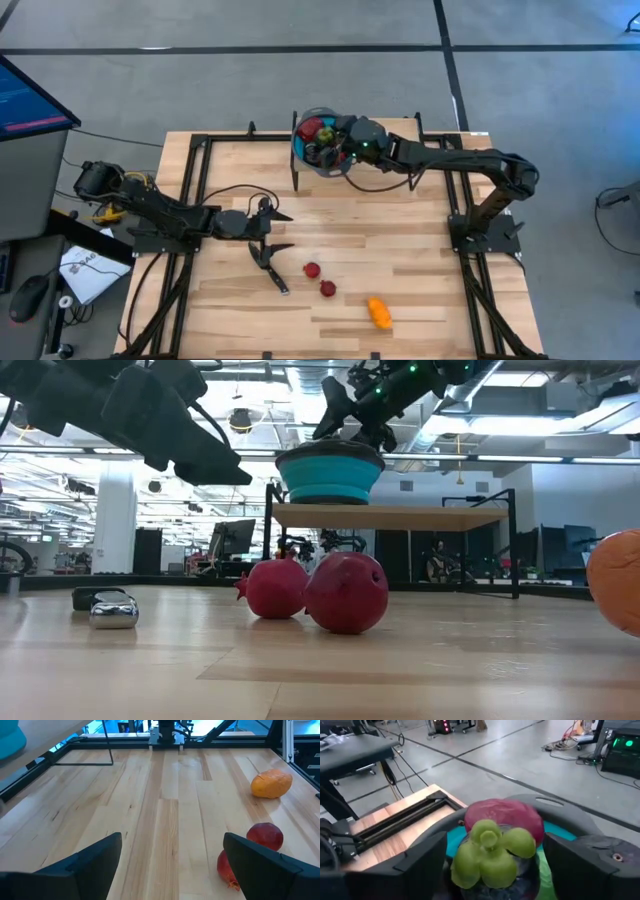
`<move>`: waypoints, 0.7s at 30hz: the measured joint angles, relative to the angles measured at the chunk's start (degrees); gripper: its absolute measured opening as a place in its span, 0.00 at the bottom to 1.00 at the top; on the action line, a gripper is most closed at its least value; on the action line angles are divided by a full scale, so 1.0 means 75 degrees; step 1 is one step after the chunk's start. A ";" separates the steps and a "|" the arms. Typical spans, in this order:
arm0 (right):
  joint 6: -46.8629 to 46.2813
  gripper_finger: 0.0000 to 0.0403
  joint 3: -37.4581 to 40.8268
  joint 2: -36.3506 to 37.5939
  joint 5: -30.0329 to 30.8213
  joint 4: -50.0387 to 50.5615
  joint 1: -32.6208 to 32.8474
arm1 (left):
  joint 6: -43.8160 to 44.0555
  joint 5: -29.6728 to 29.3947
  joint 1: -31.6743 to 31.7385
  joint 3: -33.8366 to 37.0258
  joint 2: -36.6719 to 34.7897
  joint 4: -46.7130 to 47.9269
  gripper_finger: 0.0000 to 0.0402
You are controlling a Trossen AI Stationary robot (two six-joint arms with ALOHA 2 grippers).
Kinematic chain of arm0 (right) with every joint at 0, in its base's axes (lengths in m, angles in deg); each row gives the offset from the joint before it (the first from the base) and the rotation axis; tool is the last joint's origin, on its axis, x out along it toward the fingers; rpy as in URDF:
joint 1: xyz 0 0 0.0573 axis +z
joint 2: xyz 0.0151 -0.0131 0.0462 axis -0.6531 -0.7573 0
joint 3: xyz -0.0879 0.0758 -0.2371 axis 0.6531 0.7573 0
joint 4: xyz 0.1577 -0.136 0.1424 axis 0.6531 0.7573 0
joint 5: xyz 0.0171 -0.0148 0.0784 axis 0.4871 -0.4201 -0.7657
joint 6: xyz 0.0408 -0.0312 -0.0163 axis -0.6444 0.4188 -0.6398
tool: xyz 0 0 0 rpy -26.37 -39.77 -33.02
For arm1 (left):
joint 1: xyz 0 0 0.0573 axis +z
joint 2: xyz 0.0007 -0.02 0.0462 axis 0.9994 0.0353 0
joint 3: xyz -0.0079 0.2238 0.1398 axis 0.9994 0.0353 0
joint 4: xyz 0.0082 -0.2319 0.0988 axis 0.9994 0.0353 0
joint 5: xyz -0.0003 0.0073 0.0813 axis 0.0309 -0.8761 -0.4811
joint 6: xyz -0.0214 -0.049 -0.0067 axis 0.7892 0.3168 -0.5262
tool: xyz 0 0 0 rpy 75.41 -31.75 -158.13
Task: Pick & Place Fruit
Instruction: Put the black mangosteen into the blue strainer bowl on the shelf, then put the yellow mango into the blue strainer bowl on the shelf
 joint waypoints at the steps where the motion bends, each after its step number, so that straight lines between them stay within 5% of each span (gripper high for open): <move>1: 0.0000 0.81 0.0000 -0.0002 0.0003 -0.0017 -0.0003 | 0.0000 0.0010 0.0000 0.0000 0.0000 0.0000 0.85; 10: 0.0300 0.88 0.0006 0.0497 0.0196 -0.0271 0.0136 | 0.0003 0.0093 -0.0003 0.0000 0.0000 -0.0003 0.85; 21: 0.1692 0.81 0.0006 0.1160 0.2745 -0.0249 0.1796 | 0.0000 0.0099 -0.0006 0.0000 0.0000 -0.0012 0.85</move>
